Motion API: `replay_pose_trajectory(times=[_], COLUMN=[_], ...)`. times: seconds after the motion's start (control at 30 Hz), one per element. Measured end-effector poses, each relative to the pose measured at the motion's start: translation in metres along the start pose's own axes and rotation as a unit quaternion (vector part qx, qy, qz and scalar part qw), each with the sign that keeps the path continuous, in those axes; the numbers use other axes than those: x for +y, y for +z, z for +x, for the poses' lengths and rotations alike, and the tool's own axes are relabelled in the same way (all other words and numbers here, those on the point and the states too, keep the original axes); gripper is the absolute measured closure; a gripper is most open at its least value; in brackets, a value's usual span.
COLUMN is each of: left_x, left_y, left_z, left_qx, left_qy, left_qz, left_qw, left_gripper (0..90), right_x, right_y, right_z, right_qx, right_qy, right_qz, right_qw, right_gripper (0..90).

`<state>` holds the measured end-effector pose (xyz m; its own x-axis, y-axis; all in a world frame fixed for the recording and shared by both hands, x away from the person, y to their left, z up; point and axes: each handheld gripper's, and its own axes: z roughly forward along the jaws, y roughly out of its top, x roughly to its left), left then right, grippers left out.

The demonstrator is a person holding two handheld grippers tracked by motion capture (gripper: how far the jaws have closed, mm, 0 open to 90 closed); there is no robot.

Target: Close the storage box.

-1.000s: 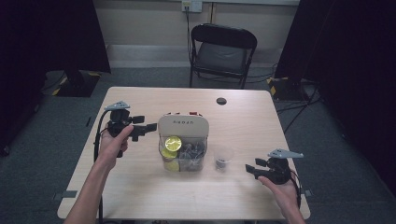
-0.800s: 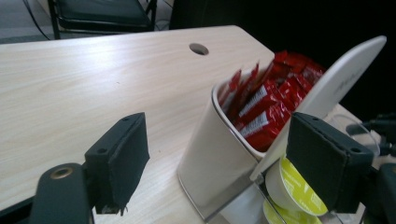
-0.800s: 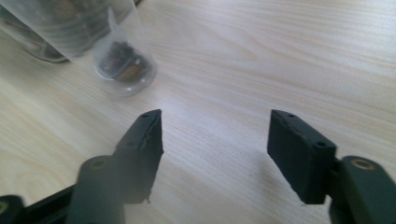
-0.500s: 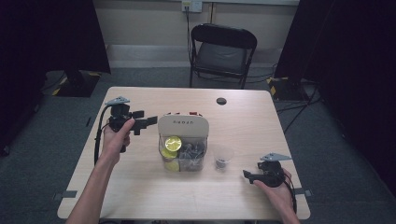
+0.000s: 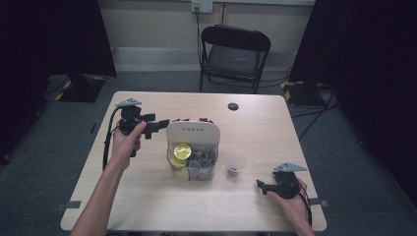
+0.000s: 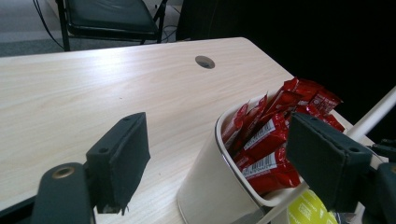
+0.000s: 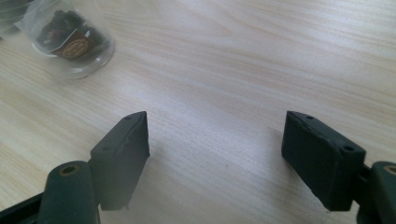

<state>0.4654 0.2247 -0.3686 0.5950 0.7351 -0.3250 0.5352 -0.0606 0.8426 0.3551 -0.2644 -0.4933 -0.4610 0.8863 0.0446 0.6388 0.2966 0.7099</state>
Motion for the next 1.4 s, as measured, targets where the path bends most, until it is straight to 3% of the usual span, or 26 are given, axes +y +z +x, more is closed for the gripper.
replay_pose_trajectory(times=[0.1, 0.3, 0.47, 0.83, 1.4], left_x=[-0.001, 0.001, 0.001, 0.000, -0.008], left_y=[0.000, 0.001, 0.003, -0.001, -0.006], left_z=[0.000, -0.004, -0.008, -0.015, -0.019], left_qx=[-0.006, -0.010, -0.015, -0.020, -0.022], left_qy=[-0.003, 0.007, 0.009, 0.018, 0.015], left_qz=[-0.002, 0.006, 0.006, 0.010, 0.010], left_qw=[1.0000, 0.9999, 0.9998, 0.9996, 0.9996], left_gripper=[21.6, 21.4, 21.3, 20.9, 20.7], right_x=[-0.001, -0.003, -0.006, -0.006, -0.006], right_y=[0.001, 0.003, 0.003, 0.003, 0.003], right_z=[0.001, 0.002, 0.002, 0.002, 0.002], right_qx=[-0.017, -0.025, -0.026, -0.028, -0.027], right_qy=[-0.007, -0.012, -0.012, -0.012, -0.012], right_qz=[-0.005, -0.014, -0.025, -0.026, -0.026], right_qw=[0.9998, 0.9995, 0.9993, 0.9992, 0.9992], right_gripper=[22.8, 21.6, 21.4, 21.4, 21.2])
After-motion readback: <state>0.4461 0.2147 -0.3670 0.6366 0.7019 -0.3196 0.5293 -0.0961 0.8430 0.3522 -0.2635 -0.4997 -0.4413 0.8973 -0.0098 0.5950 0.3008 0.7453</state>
